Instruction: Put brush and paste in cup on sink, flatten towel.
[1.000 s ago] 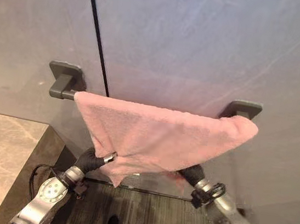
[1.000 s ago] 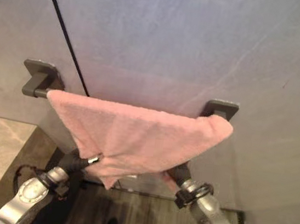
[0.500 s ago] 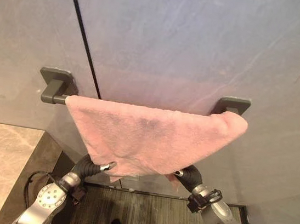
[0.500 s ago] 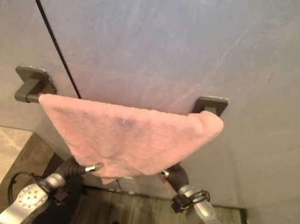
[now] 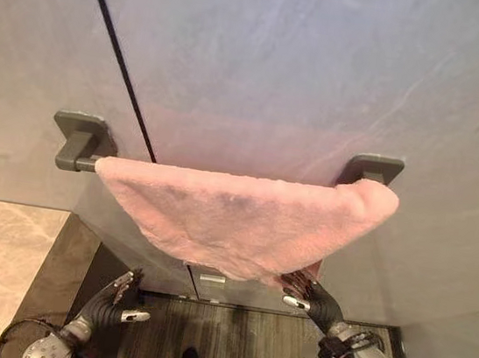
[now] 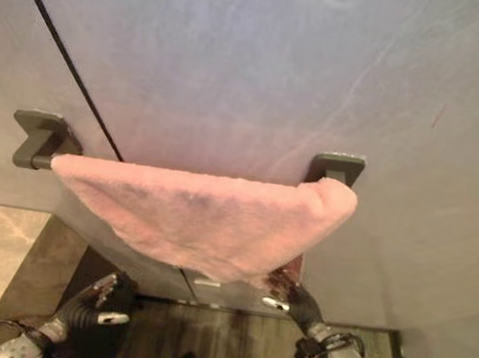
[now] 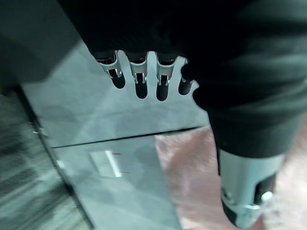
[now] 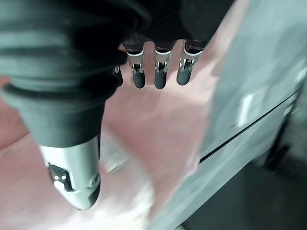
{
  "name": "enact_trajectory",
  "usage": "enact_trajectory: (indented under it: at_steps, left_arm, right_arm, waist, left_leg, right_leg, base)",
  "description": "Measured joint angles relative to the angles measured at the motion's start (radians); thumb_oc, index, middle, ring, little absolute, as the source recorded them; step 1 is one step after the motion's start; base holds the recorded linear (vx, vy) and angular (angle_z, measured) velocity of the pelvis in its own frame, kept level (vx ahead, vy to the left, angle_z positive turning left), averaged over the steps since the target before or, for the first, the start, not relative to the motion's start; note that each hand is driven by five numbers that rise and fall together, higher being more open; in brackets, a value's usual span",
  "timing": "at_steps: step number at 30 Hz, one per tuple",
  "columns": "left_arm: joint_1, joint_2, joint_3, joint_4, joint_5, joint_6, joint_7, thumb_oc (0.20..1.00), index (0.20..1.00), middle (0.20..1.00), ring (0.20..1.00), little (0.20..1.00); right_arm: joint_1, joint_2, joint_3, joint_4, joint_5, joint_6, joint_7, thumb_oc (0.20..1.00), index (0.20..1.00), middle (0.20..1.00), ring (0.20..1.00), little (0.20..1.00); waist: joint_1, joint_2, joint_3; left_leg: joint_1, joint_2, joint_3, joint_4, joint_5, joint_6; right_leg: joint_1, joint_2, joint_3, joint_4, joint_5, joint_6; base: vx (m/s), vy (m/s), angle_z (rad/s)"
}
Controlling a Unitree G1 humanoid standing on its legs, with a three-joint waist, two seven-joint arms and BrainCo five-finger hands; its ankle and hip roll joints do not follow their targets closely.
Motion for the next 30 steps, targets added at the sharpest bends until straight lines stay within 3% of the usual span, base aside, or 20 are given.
enact_trajectory:
  at_steps: [5,16,19,20,21,22,23,25,27,30]
  left_arm:
    - [-0.047,0.019,-0.032,0.023,-0.002,0.028,-0.039,1.000,1.000,1.000,1.000,1.000]
    - [-0.016,0.029,-0.071,-0.061,-0.202,0.081,-0.113,1.000,1.000,1.000,1.000,1.000]
    - [-0.005,0.069,-0.102,-0.072,-0.221,0.101,-0.134,1.000,1.000,1.000,1.000,1.000]
    - [-0.029,0.076,-0.116,-0.067,-0.220,0.105,-0.140,1.000,1.000,1.000,1.000,1.000]
    - [-0.085,0.095,-0.147,-0.058,-0.219,0.107,-0.142,1.000,1.000,1.000,1.000,1.000]
    - [-0.140,0.101,-0.156,-0.060,-0.218,0.107,-0.149,1.000,1.000,1.000,1.000,1.000]
    - [-0.147,0.100,-0.147,-0.062,-0.217,0.107,-0.150,1.000,1.000,1.000,1.000,1.000]
    - [-0.137,0.096,-0.150,-0.062,-0.217,0.108,-0.155,1.000,1.000,1.000,1.000,1.000]
    - [-0.153,0.090,-0.162,-0.060,-0.217,0.107,-0.158,1.000,1.000,1.000,1.000,1.000]
    - [-0.186,0.054,-0.136,-0.067,-0.207,0.108,-0.149,1.000,1.000,1.000,1.000,1.000]
  right_arm:
    - [-0.060,-0.006,0.001,0.170,-0.052,0.028,-0.001,1.000,1.000,1.000,1.000,1.000]
    - [-0.068,-0.075,0.002,0.168,-0.132,0.037,0.040,1.000,1.000,1.000,1.000,1.000]
    - [-0.083,-0.156,-0.020,0.174,-0.153,0.035,0.038,1.000,1.000,1.000,1.000,1.000]
    - [-0.068,-0.164,-0.038,0.173,-0.158,0.034,0.038,1.000,1.000,1.000,1.000,1.000]
    - [-0.041,-0.170,-0.062,0.172,-0.172,0.036,0.037,1.000,1.000,1.000,1.000,1.000]
    - [-0.023,-0.170,-0.091,0.169,-0.176,0.037,0.031,1.000,1.000,1.000,1.000,1.000]
    - [-0.039,-0.154,-0.098,0.169,-0.181,0.038,0.023,1.000,1.000,1.000,1.000,1.000]
    - [-0.072,-0.149,-0.102,0.161,-0.180,0.035,0.018,1.000,1.000,1.000,1.000,1.000]
    - [-0.097,-0.122,-0.128,0.168,-0.180,0.035,0.013,1.000,1.000,1.000,1.000,1.000]
    - [-0.075,-0.036,-0.215,0.168,-0.235,0.039,-0.020,1.000,1.000,1.000,1.000,1.000]
  waist:
    - [0.000,-0.001,-0.001]
    - [-0.007,-0.005,0.009]
    - [0.015,-0.001,0.052]
    - [0.011,-0.001,0.061]
    - [-0.008,-0.017,0.075]
    - [-0.025,-0.045,0.093]
    - [-0.007,-0.066,0.105]
    - [-0.010,-0.068,0.108]
    - [-0.028,-0.045,0.116]
    - [-0.054,-0.009,0.123]
  left_leg:
    - [0.003,0.002,0.000,0.000,0.002,-0.002]
    - [0.034,0.003,-0.041,-0.005,0.003,-0.014]
    - [0.002,0.014,-0.052,0.006,0.032,-0.038]
    - [-0.017,0.009,-0.071,0.017,0.049,-0.062]
    - [-0.060,-0.010,-0.075,0.026,0.100,-0.141]
    - [-0.101,-0.019,0.005,0.055,0.110,-0.169]
    - [-0.117,0.001,0.013,0.201,0.040,-0.085]
    - [-0.068,0.023,-0.030,0.266,-0.033,-0.088]
    - [0.016,0.041,-0.049,0.196,-0.045,-0.084]
    - [0.109,0.047,-0.019,0.057,-0.055,-0.054]
  right_leg:
    - [0.004,0.002,0.001,0.000,0.000,0.000]
    - [0.057,0.010,-0.031,0.000,-0.008,-0.002]
    - [0.038,0.028,-0.051,0.000,0.007,-0.021]
    - [0.035,0.032,-0.072,0.000,0.007,-0.021]
    - [0.026,0.002,-0.133,-0.001,0.006,-0.034]
    - [-0.005,-0.032,-0.179,-0.001,0.018,-0.060]
    - [-0.023,-0.045,-0.159,0.003,0.026,-0.067]
    - [-0.030,-0.047,-0.125,0.006,0.030,-0.063]
    - [-0.030,-0.043,-0.108,0.021,0.037,-0.052]
    - [-0.040,-0.035,-0.083,0.043,0.045,-0.023]
  base:
    - [0.01,-0.063,0.00]
    - [-0.02,-0.097,0.10]
    - [-0.25,-0.130,0.17]
    - [-0.18,-0.031,0.87]
    - [-0.14,-0.012,1.40]
    - [-0.10,0.022,1.07]
    - [-0.07,0.057,0.38]
    - [-0.03,0.173,-0.37]
    - [0.01,0.264,-0.27]
    - [-0.04,0.218,-0.26]
